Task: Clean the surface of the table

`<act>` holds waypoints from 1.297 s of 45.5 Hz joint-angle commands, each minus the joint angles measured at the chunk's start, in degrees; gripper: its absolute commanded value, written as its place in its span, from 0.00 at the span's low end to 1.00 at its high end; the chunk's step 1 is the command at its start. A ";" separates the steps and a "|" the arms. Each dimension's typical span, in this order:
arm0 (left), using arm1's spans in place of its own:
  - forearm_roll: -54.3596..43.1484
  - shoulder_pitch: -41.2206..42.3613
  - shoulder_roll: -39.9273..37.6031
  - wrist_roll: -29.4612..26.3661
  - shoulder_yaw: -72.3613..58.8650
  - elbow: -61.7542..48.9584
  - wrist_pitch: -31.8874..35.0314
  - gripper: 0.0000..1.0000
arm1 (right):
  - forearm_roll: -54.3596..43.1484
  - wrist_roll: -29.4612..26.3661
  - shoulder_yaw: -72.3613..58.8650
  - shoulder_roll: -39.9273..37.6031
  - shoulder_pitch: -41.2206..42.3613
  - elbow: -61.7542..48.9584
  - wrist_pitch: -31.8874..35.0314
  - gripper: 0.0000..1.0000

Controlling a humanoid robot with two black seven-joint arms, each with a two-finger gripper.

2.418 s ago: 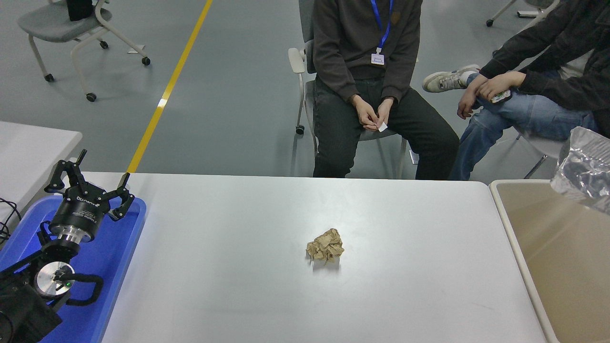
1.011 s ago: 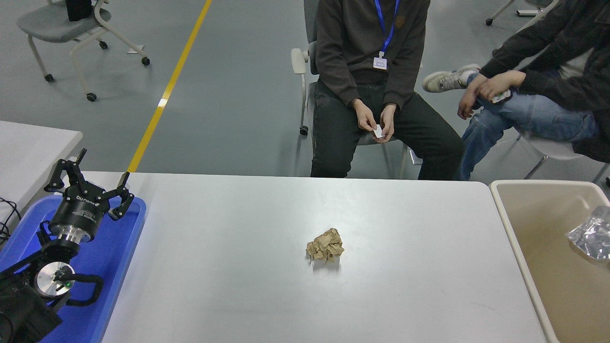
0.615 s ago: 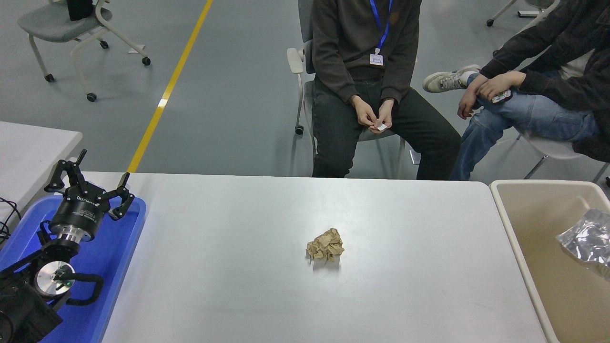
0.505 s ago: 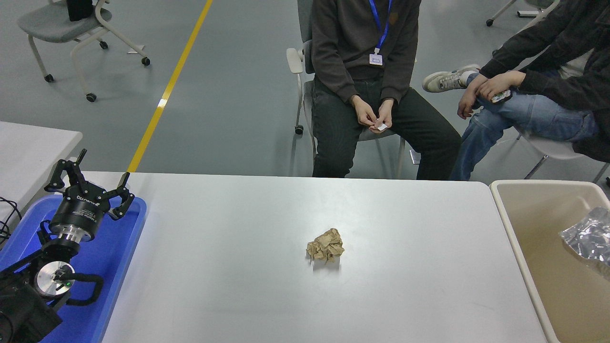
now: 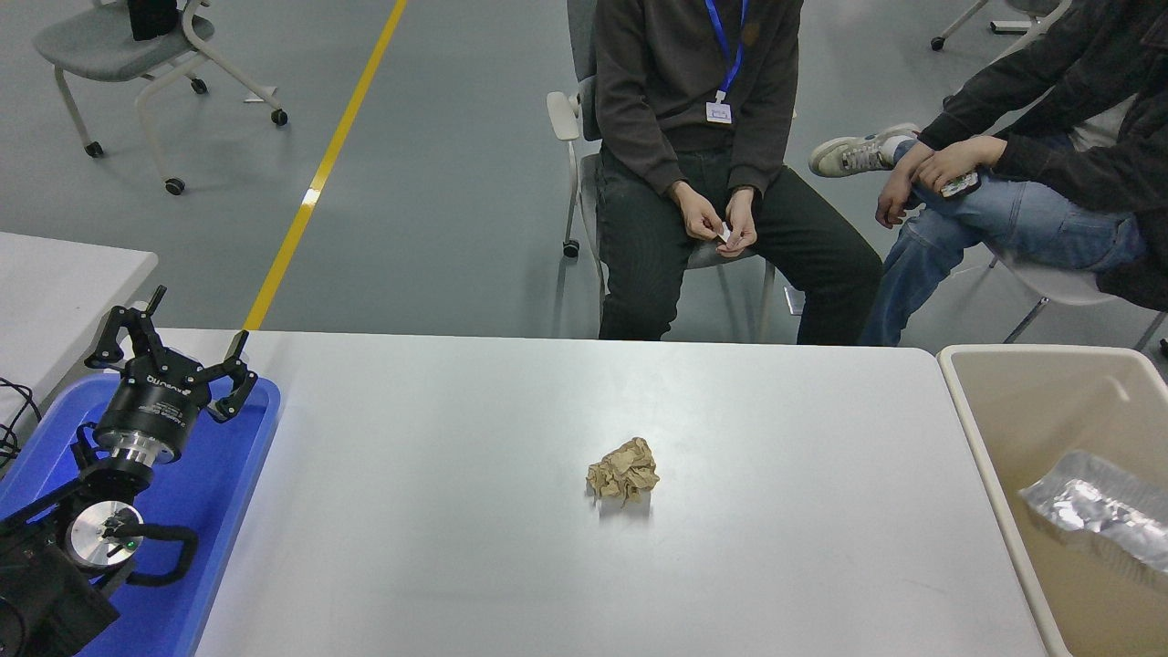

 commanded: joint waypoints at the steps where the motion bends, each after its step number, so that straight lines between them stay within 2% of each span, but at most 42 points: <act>1: -0.01 -0.07 0.00 0.00 -0.01 0.00 0.00 1.00 | 2.53 -0.05 0.00 -0.33 0.08 -0.09 0.37 0.76; 4: 0.07 -0.07 0.00 0.00 -0.01 0.00 0.00 1.00 | 2.79 -0.05 0.00 -0.59 0.08 -0.09 0.46 0.80; 7: -0.01 -0.07 0.00 0.00 -0.01 0.00 0.00 1.00 | 3.67 0.03 0.00 -1.03 0.17 -0.09 0.81 0.90; 12: -0.01 -0.07 -0.09 0.00 -0.01 0.00 0.00 1.00 | 5.69 0.12 0.18 -2.79 0.52 0.00 2.92 0.98; 30: 0.07 -0.07 0.00 0.00 -0.01 0.00 0.00 1.00 | 17.99 0.21 0.79 -6.92 2.10 0.00 11.00 0.98; 36: -0.01 -0.07 0.00 0.00 -0.01 0.00 0.00 1.00 | 19.14 0.47 3.51 -7.36 3.07 -0.09 11.89 0.98; 47: -0.01 -0.07 0.00 0.00 -0.01 0.00 0.00 1.00 | 19.23 2.49 19.40 -12.63 3.95 0.62 19.79 0.98; 52: -0.01 -0.07 0.00 0.00 -0.01 0.00 0.00 1.00 | 19.23 2.76 26.80 -13.51 3.86 2.28 19.97 0.98; 59: 0.07 -0.07 0.00 0.00 -0.01 0.00 0.00 1.00 | 18.44 2.85 35.67 -17.20 2.98 11.59 19.36 0.98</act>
